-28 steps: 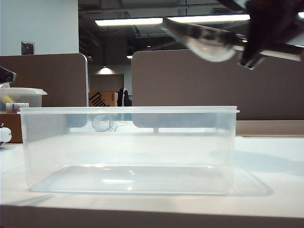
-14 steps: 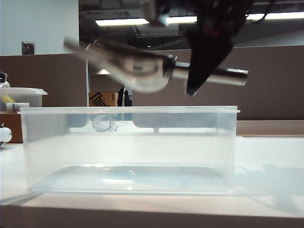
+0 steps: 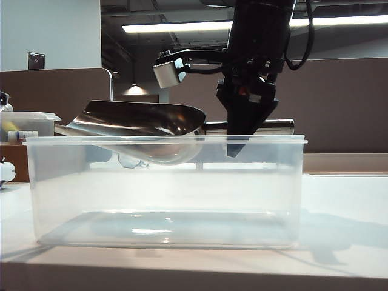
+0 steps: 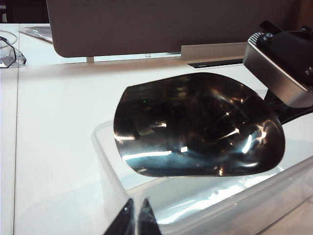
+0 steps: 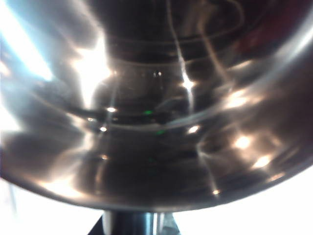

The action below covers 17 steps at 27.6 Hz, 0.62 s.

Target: Pick up the metal ice scoop from the table and place it inside the transparent plastic box.

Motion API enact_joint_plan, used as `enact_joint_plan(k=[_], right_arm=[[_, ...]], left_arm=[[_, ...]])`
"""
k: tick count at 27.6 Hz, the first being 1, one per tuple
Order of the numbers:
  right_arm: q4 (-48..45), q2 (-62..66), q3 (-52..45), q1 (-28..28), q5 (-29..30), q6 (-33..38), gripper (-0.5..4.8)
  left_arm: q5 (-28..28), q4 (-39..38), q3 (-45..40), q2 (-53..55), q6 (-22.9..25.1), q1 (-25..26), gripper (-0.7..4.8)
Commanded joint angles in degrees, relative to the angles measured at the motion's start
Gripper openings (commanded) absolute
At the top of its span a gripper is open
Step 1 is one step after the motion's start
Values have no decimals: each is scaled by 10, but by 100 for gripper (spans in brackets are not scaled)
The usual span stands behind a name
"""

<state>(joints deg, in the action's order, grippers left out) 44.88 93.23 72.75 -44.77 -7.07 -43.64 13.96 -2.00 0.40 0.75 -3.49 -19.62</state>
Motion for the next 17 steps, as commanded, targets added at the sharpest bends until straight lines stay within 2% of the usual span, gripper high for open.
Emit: enact_joint_plan(k=[1, 15, 16, 17], right_arm=[[-12, 13, 3, 0, 8, -1, -5], [-19, 37, 3, 1, 5, 6, -4], [-19, 37, 3, 0, 6, 6, 8], [-19, 37, 3, 0, 6, 6, 49]], left_arm=[[2, 8, 0, 0, 0, 0, 21], [3, 8, 0, 0, 0, 0, 21], [3, 8, 0, 0, 0, 0, 21], [3, 8, 0, 0, 0, 0, 21]])
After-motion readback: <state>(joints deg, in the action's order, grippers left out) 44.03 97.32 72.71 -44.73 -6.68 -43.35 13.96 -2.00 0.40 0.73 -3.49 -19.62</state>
